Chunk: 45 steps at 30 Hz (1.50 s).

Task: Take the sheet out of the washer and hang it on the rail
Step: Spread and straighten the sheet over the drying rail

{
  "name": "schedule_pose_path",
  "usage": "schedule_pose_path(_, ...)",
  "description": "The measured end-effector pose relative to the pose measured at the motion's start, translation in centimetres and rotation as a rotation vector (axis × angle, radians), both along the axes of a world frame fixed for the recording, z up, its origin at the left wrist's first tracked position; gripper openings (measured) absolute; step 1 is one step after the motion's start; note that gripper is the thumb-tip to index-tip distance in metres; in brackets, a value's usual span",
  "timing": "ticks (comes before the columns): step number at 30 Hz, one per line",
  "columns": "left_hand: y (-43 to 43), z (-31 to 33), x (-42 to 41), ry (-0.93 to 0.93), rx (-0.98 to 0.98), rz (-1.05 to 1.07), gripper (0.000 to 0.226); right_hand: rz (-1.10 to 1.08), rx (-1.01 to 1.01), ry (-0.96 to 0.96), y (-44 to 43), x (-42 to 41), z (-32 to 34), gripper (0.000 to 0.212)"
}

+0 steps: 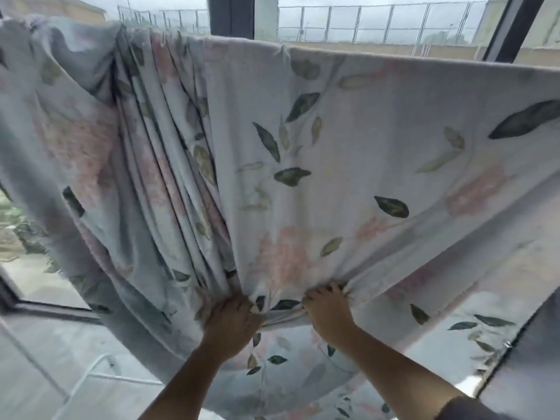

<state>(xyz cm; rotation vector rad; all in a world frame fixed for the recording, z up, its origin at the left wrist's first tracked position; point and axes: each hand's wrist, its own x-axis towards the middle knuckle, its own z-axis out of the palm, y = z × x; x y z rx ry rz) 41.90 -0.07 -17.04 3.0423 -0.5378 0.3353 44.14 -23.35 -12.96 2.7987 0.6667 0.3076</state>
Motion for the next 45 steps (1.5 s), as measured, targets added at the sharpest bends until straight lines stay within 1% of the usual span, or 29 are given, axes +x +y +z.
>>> schedule_pose_path(1,-0.6,0.8,-0.1,0.041,-0.012,0.034,0.040,-0.016,0.034,0.031,-0.2,-0.1,-0.5,0.029)
schedule_pose_path(2,-1.1,1.7,-0.2,0.098,-0.118,0.092,0.040,-0.036,0.052,0.052,-0.6,-0.2,-1.0,0.035)
schedule_pose_path(3,-1.5,2.0,-0.4,0.107,-0.247,0.120,0.036,-0.055,0.062,0.070,-1.0,-0.2,-1.5,0.038)
schedule_pose_path(5,-2.3,1.7,-0.8,0.123,-0.418,0.083,0.019,-0.097,0.081,0.091,-1.7,-0.3,-2.3,0.037)
schedule_pose_path(6,-2.5,1.4,-1.3,0.113,-0.497,0.075,0.013,-0.098,0.108,0.100,-2.0,-0.5,-2.4,0.039)
schedule_pose_path(8,-2.2,0.3,-2.7,-0.012,-0.640,0.096,0.017,-0.075,0.171,0.084,-2.6,-0.6,-2.8,0.041)
schedule_pose_path(10,-1.7,-0.7,-4.2,-0.142,-0.728,0.162,0.024,-0.039,0.251,0.072,-3.0,-0.6,-3.1,0.035)
schedule_pose_path(13,-0.8,-1.2,-5.8,-0.227,-0.800,0.306,0.026,-0.020,0.379,0.126,-2.5,-0.9,-3.1,0.022)
schedule_pose_path(14,-0.6,-0.9,-6.0,-0.259,-0.818,0.343,0.027,-0.002,0.404,0.146,-2.0,-1.1,-2.7,0.020)
schedule_pose_path(15,-0.3,-0.8,-6.4,-0.289,-0.834,0.374,0.029,0.014,0.442,0.199,-1.1,-1.3,-2.5,0.023)
schedule_pose_path(18,0.3,0.7,-7.1,-0.298,-0.953,0.412,0.034,0.034,0.702,0.351,1.7,-2.2,-1.3,0.035)
schedule_pose_path(20,1.3,1.4,-7.4,-0.300,-1.044,0.425,0.033,0.032,0.865,0.417,3.9,-3.1,-0.6,0.032)
schedule_pose_path(22,2.7,1.7,-7.4,-0.298,-1.116,0.417,0.025,0.051,1.015,0.470,6.3,-3.9,0.1,0.024)
schedule_pose_path(24,4.6,2.1,-7.1,-0.282,-1.171,0.403,0.016,0.067,1.097,0.496,9.3,-4.6,0.7,0.026)
schedule_pose_path(26,7.0,2.6,-6.6,-0.257,-1.207,0.390,0.016,0.074,1.151,0.521,12.9,-4.7,1.5,0.033)
schedule_pose_path(27,8.4,2.9,-6.3,-0.229,-1.214,0.388,0.024,0.077,1.192,0.506,14.7,-4.8,2.5,0.043)
schedule_pose_path(29,11.4,3.8,-5.7,-0.177,-1.222,0.369,0.036,0.084,1.343,0.416,18.3,-3.7,4.9,0.061)
schedule_pose_path(31,14.4,4.1,-5.0,-0.169,-1.252,0.352,0.037,0.082,1.495,0.276,20.9,-1.7,8.2,0.067)
schedule_pose_path(32,15.8,4.5,-4.6,-0.177,-1.268,0.339,0.036,0.070,1.552,0.242,21.9,-0.7,9.9,0.063)
schedule_pose_path(33,17.2,5.0,-4.2,-0.188,-1.277,0.313,0.034,0.030,1.573,0.216,23.0,0.1,11.6,0.051)
schedule_pose_path(34,18.2,5.9,-3.8,-0.201,-1.272,0.281,0.031,0.012,1.548,0.175,23.6,0.4,12.9,0.026)
schedule_pose_path(35,18.5,6.8,-3.4,-0.221,-1.265,0.259,0.028,0.004,1.520,0.143,23.8,0.4,14.1,0.015)
schedule_pose_path(36,18.8,8.0,-3.0,-0.239,-1.265,0.228,0.027,0.017,1.506,0.112,23.9,0.4,14.8,0.032)
schedule_pose_path(37,19.0,9.2,-2.7,-0.261,-1.263,0.190,0.028,0.028,1.506,0.093,23.9,0.0,15.5,0.039)
schedule_pose_path(38,19.1,10.6,-2.3,-0.282,-1.265,0.143,0.031,0.031,1.533,0.068,23.8,-0.4,16.5,0.040)
schedule_pose_path(41,19.5,14.7,-1.4,-0.414,-1.253,0.052,0.038,0.030,1.693,-0.014,22.1,-1.2,19.5,0.034)
schedule_pose_path(42,19.5,16.4,-1.1,-0.469,-1.248,0.023,0.040,0.021,1.710,-0.045,21.4,-0.9,20.8,0.030)
schedule_pose_path(44,19.7,19.7,-0.5,-0.570,-1.189,0.000,0.032,0.013,1.641,-0.044,20.4,0.1,23.2,0.015)
schedule_pose_path(45,19.7,21.6,-0.3,-0.619,-1.145,-0.006,0.022,-0.008,1.583,-0.023,20.3,0.4,24.7,0.013)
